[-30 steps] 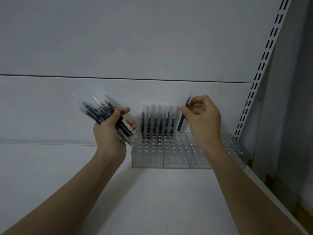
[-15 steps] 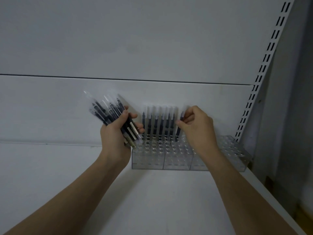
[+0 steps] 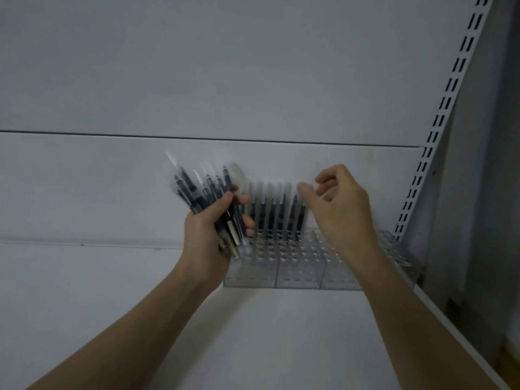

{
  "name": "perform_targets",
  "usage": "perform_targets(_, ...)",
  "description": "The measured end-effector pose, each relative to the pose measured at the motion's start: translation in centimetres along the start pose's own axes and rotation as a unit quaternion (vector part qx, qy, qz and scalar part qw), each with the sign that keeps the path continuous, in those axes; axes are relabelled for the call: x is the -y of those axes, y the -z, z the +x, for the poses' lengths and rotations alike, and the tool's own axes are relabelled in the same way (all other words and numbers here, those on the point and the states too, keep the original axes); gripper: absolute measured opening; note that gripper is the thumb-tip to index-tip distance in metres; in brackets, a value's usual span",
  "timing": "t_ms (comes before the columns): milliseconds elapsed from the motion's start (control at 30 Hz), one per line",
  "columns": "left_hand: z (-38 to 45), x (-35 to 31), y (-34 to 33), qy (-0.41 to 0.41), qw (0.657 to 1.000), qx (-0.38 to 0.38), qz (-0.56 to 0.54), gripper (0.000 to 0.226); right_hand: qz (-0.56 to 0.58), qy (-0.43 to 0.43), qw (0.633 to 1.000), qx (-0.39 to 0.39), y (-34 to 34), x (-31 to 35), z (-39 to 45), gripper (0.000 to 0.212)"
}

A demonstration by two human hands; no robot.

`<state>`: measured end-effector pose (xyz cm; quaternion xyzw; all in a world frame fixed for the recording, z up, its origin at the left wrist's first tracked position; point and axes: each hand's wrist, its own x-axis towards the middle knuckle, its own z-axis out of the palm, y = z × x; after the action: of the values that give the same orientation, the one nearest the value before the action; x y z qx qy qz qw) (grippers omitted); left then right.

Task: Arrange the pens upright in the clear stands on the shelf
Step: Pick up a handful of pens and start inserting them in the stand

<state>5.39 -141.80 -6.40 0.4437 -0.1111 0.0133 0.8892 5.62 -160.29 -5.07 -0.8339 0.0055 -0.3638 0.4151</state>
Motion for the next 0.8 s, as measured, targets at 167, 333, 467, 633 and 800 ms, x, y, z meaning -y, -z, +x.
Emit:
perform_targets(167, -0.5, 0.3, 0.0, 0.054, 0.990, 0.092, 0.087, 0.028, 0.205, -0.015, 0.973, 0.104, -0.3, 2.1, -0.8, 0.009)
perform_targets(333, -0.9, 0.8, -0.2, 0.058, 0.982, 0.137, 0.119, 0.024, 0.255, -0.046, 0.951, 0.170, -1.0, 2.4, -1.5, 0.016)
perform_targets(467, -0.9, 1.0, -0.4, 0.059, 0.978, 0.141, 0.140, 0.022, 0.308, -0.067, 0.934, 0.168, -1.2, 2.2, -1.5, 0.015)
perform_targets(633, -0.8, 1.0, -0.7, 0.082, 0.982, 0.124, 0.117, 0.024, 0.348, -0.093, 0.923, 0.138, -1.0, 1.7, -0.9, 0.004)
perform_targets(800, -1.0, 1.0, -1.0, 0.092, 0.980, 0.128, 0.124, 0.035, 0.342, -0.091, 0.928, 0.121, -1.0, 1.1, -0.5, 0.012)
